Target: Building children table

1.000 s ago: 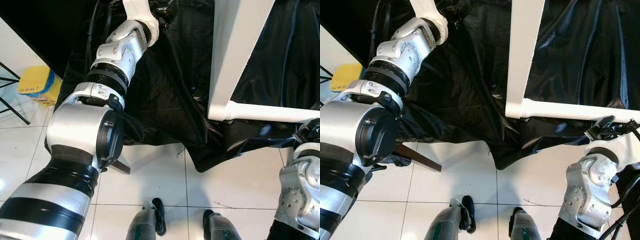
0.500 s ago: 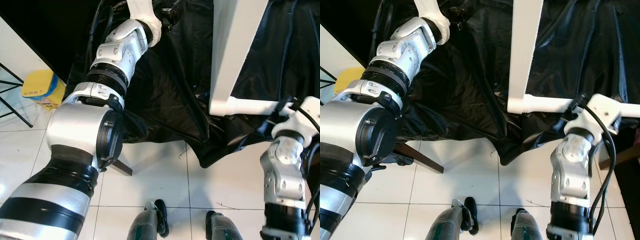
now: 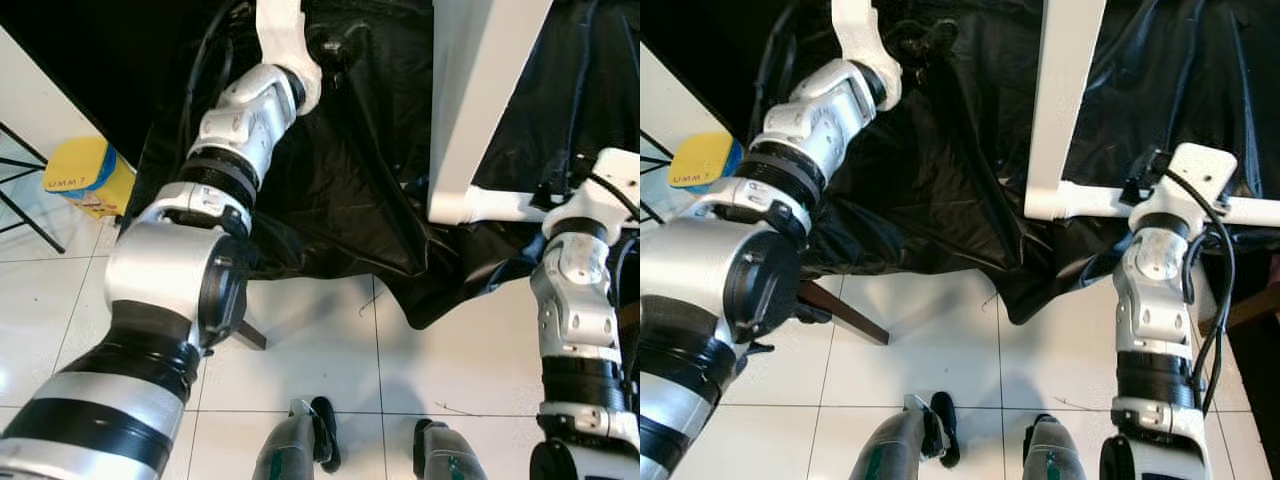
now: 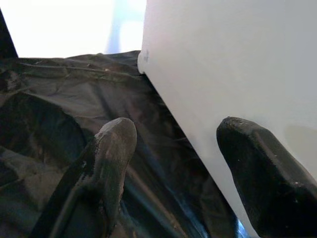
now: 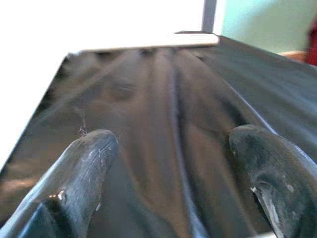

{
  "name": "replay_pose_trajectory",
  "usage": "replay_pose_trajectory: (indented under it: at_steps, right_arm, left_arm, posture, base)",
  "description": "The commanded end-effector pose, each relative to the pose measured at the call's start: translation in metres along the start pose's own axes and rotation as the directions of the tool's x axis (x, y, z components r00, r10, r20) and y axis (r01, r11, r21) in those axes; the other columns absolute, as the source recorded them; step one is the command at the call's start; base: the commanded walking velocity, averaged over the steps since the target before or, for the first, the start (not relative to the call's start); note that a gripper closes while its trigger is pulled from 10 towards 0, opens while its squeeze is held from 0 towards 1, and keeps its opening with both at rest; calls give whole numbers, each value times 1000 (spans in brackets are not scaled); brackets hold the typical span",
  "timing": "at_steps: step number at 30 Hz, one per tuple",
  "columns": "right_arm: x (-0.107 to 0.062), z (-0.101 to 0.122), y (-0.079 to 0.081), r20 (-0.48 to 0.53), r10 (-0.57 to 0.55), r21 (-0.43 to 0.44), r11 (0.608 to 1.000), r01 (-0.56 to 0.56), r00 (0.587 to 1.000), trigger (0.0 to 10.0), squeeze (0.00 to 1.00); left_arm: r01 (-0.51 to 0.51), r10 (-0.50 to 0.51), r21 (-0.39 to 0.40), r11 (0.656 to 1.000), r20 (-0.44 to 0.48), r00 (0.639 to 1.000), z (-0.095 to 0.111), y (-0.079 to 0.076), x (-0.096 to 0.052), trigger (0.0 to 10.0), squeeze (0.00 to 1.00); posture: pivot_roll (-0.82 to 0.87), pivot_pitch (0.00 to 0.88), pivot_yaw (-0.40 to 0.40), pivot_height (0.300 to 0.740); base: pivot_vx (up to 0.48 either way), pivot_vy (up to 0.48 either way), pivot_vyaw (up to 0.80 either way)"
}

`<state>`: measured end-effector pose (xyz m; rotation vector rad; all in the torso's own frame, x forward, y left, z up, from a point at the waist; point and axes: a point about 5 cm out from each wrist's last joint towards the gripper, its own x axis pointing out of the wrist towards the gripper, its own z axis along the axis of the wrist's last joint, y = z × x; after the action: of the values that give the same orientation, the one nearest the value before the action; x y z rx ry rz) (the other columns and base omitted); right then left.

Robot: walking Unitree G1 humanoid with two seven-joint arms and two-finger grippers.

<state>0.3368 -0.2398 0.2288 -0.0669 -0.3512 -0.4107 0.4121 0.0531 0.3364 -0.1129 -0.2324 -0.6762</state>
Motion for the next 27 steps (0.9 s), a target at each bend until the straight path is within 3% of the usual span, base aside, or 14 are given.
replay_pose_trajectory:
  at_steps: [1, 6, 11, 14, 16, 20, 27]
  right_arm:
    - [3, -7, 5, -20, 63, 5, 998, -63, 998, 10000, 0]
    - [14, -6, 17, -4, 162, 4, 987, -162, 987, 10000, 0]
    - [19, -1, 18, 30, 183, 4, 983, -183, 983, 10000, 0]
    - [23, 6, 13, 71, 163, 13, 986, -165, 984, 10000, 0]
    - [26, 14, 3, 134, 129, 20, 991, -133, 982, 10000, 0]
    - [28, 20, -10, 188, 93, 17, 995, -98, 978, 10000, 0]
    - [28, 23, -24, 246, 51, 26, 998, -60, 968, 10000, 0]
  left_arm:
    - [186, -186, 26, 982, -25, 982, -7, -7, -4, 10000, 0]
    - [208, -207, 36, 977, -47, 977, -21, -5, -12, 10000, 0]
    - [186, -185, 37, 982, -26, 982, -22, 3, -19, 10000, 0]
    - [146, -145, 31, 989, -6, 989, -21, 16, -29, 10000, 0]
    - [100, -100, 69, 993, -3, 995, -21, 31, -42, 10000, 0]
    - [63, -64, 116, 991, 4, 998, -18, 44, -57, 10000, 0]
    - [52, -66, 220, 974, 57, 996, -6, 47, -80, 10000, 0]
  posture:
    - [-50, 168, 106, 740]
    - [-43, 166, 100, 740]
    - [-40, 163, 94, 740]
    - [-38, 162, 91, 740]
    - [-38, 158, 91, 740]
    - [-40, 158, 88, 740]
    - [-42, 148, 81, 740]
  base:
    - [0, 0, 0]
    - [0, 0, 0]
    - [0, 0, 0]
    - [0, 0, 0]
    - [0, 0, 0]
    - [0, 0, 0]
    - [0, 0, 0]
